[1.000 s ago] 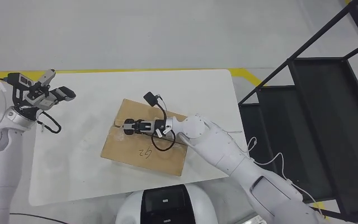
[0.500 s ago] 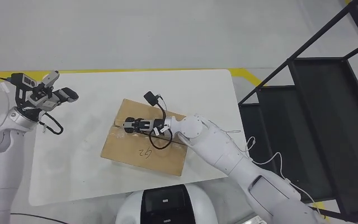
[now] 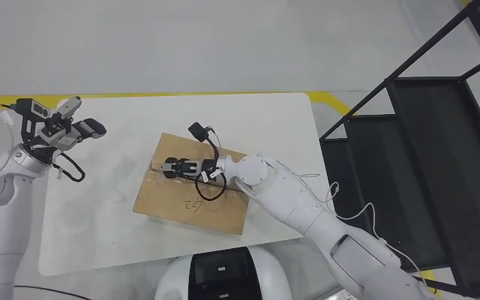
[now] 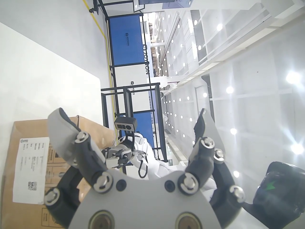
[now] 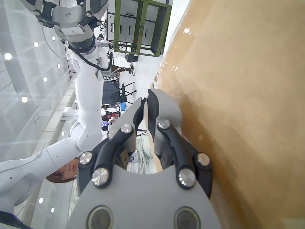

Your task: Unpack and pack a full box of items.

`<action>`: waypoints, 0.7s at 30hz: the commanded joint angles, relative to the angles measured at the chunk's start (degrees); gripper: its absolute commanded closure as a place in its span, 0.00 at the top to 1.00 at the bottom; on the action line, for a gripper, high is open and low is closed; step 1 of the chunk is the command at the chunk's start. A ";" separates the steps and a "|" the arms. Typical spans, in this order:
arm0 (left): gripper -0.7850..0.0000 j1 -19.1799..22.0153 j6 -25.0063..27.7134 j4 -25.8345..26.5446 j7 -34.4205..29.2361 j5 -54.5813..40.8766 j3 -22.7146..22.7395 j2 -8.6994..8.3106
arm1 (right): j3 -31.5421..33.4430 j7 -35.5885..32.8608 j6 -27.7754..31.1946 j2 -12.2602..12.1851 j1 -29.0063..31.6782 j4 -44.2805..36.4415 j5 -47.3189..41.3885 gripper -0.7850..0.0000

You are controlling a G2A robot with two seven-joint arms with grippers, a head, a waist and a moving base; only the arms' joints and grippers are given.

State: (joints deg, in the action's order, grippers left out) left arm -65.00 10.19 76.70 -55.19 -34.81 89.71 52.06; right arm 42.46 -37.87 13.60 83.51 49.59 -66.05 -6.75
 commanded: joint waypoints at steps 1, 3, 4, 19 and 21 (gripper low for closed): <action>1.00 0.00 -0.03 0.12 -0.06 0.09 -0.12 0.03 | 0.12 0.05 -0.04 0.01 0.12 -0.71 0.28 1.00; 1.00 0.02 -0.09 0.22 -0.11 0.08 -0.24 0.07 | 0.24 0.14 -0.20 0.05 0.26 -1.46 0.40 1.00; 1.00 0.05 -0.11 0.23 -0.09 0.10 -0.28 0.09 | 0.24 0.15 -0.22 0.09 0.33 -1.71 0.48 1.00; 1.00 -0.30 -0.54 1.27 -0.58 0.16 0.85 0.02 | -2.48 2.93 2.23 3.08 -2.57 0.49 -3.28 1.00; 1.00 -0.53 -0.52 1.46 -0.57 0.25 1.15 -0.02 | -3.08 3.29 2.62 3.70 -3.30 1.72 -3.98 1.00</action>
State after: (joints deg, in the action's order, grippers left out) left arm -65.44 9.64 78.11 -55.79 -34.61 90.75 52.06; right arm 39.57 -34.69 16.13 87.01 46.55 -64.78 -10.48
